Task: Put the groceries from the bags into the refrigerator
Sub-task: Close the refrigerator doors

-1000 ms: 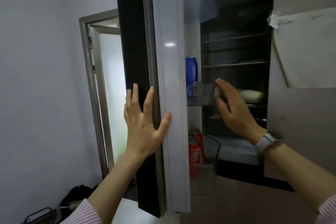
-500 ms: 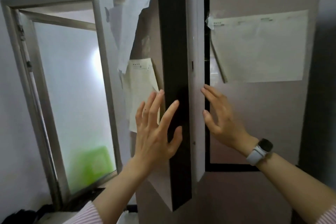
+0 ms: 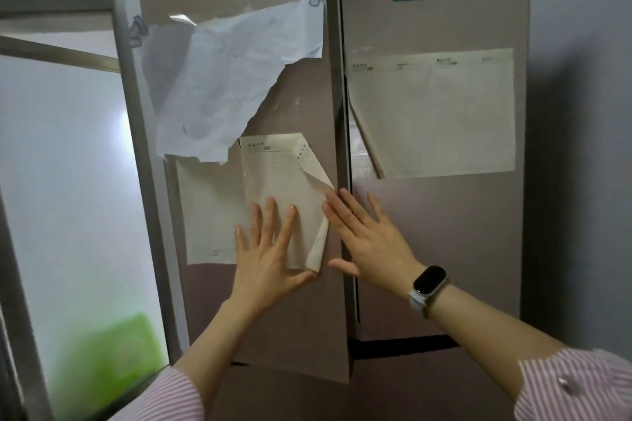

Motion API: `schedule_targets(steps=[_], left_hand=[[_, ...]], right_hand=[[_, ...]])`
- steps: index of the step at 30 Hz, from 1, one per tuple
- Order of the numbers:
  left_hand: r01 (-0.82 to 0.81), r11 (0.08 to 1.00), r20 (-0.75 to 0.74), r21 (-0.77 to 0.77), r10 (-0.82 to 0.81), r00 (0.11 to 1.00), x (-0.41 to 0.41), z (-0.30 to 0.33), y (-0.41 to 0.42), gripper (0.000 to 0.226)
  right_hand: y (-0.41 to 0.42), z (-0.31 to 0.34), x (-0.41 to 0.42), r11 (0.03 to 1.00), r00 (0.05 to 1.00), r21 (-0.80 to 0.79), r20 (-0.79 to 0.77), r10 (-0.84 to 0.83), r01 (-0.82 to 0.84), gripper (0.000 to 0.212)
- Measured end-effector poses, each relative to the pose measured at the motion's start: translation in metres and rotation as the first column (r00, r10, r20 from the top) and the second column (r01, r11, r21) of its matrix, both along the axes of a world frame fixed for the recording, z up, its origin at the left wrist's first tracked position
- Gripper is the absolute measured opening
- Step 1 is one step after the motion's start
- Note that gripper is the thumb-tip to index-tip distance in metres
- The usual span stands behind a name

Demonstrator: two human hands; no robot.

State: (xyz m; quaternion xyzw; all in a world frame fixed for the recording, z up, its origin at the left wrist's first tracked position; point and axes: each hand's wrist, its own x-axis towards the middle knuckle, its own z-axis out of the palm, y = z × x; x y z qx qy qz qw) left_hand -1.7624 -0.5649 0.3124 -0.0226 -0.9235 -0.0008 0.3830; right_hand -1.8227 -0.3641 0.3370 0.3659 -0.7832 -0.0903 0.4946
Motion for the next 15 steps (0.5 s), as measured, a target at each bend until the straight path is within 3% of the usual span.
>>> schedule_targets(steps=[11, 15], left_hand=[[-0.016, 1.0, -0.101, -0.017, 0.014, 0.995, -0.023, -0.003, 0.004, 0.117], [-0.068, 0.998, -0.056, 0.013, 0.068, 0.996, -0.035, 0.002, 0.016, 0.123]], right_hand=[[0.001, 0.0, -0.016, 0.999, 0.997, -0.038, -0.074, -0.02, 0.018, 0.099], [-0.008, 0.0, -0.024, 0.985, 0.989, -0.085, 0.001, -0.15, 0.15, 0.113]])
